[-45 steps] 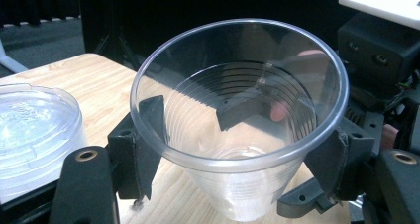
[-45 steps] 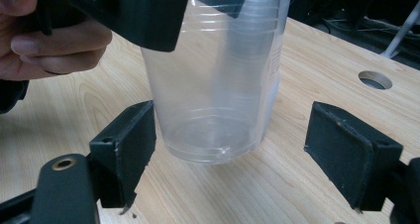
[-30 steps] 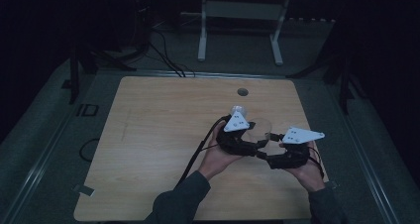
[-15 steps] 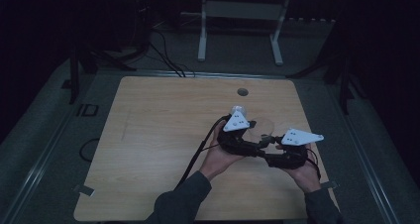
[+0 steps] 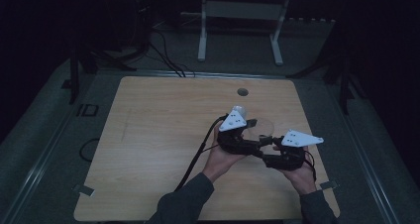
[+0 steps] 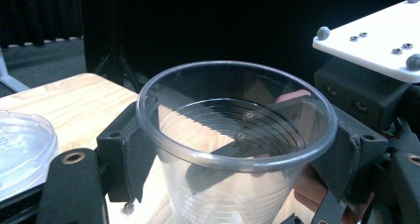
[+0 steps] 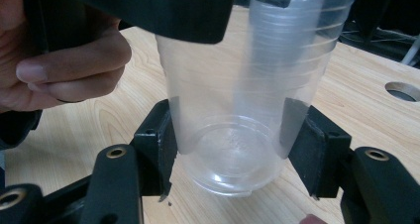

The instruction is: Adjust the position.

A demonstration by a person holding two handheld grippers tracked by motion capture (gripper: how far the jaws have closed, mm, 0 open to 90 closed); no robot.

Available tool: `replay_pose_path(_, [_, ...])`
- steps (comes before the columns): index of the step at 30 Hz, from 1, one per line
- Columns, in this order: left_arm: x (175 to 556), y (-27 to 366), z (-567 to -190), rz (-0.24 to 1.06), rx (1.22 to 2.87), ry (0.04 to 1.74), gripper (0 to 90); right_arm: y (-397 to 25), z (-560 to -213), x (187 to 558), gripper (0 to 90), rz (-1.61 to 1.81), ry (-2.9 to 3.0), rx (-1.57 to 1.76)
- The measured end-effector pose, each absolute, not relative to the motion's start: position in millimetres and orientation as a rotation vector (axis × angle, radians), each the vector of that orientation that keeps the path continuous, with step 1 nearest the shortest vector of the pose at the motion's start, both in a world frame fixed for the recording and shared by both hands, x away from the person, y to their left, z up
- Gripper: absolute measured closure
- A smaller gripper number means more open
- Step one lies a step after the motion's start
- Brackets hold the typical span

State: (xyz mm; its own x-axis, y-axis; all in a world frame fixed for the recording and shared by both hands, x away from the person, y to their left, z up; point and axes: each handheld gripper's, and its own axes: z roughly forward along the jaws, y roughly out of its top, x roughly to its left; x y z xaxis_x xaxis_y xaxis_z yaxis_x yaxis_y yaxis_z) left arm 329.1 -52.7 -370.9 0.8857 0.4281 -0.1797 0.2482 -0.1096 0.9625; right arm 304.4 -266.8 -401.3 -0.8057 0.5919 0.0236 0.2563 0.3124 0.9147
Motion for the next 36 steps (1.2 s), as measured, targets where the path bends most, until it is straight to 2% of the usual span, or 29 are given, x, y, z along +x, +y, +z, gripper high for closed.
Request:
replay_pose_path(5, [328, -53, -372, 0.178, 1.703, 0.511, 26.4, -267, -402, 304, 40.4, 1.497, 2.27, 0.765])
replay_pose_path(11, [327, -53, -372, 0.182, 1.707, 0.499, 27.2, -266, -402, 303, 30.3, 1.469, 2.273, 0.765])
replay_pose_path(17, [326, -53, -372, 0.209, 1.71, 0.496, 27.3, -268, -402, 302, 25.7, 1.46, 2.269, 0.771])
replay_pose_path(36, [327, -51, -373, 0.247, 1.72, 0.5, 27.5, -277, -405, 299, 22.4, 1.448, 2.253, 0.807])
